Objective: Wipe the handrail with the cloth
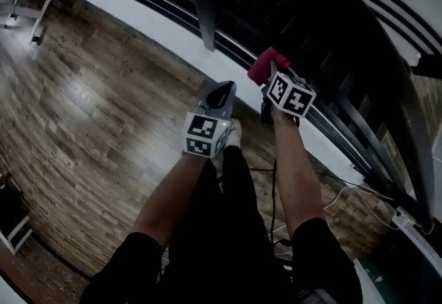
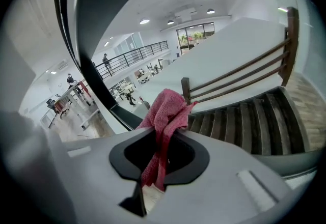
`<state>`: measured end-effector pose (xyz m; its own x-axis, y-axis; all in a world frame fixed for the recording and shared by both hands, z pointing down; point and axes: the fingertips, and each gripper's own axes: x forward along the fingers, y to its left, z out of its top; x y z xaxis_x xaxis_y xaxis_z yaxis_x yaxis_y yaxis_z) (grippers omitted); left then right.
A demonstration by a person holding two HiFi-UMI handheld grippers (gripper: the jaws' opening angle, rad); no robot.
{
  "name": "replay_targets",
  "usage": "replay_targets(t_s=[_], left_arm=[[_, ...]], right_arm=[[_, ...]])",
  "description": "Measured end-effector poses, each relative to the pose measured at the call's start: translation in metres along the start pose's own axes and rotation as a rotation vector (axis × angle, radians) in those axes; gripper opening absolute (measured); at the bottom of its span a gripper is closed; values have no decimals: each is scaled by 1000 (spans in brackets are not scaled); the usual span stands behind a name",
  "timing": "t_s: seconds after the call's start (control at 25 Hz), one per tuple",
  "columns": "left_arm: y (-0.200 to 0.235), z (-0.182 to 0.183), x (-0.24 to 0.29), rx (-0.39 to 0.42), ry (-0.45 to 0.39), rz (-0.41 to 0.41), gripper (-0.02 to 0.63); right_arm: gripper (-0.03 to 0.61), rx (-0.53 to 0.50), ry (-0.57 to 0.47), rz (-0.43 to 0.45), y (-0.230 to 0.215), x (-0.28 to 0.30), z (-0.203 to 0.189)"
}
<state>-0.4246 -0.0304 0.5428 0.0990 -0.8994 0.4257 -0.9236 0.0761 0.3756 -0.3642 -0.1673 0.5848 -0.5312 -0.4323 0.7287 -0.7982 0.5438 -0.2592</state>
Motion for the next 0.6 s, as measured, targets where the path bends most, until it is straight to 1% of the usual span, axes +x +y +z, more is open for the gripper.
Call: replay_targets(t_s=[0.16,0.44,0.6], left_arm=[[-14,-3,6,39,37,-75,0],[-52,-9,18,116,102,-184,0],[-69,-13,23,148,122,-219,0]], right_arm=[[49,52,-30,-47,-18,-15,-8],[51,85,-44,-106,-51,-40,-23],[51,94,-72,-121,-60,-53,-24]])
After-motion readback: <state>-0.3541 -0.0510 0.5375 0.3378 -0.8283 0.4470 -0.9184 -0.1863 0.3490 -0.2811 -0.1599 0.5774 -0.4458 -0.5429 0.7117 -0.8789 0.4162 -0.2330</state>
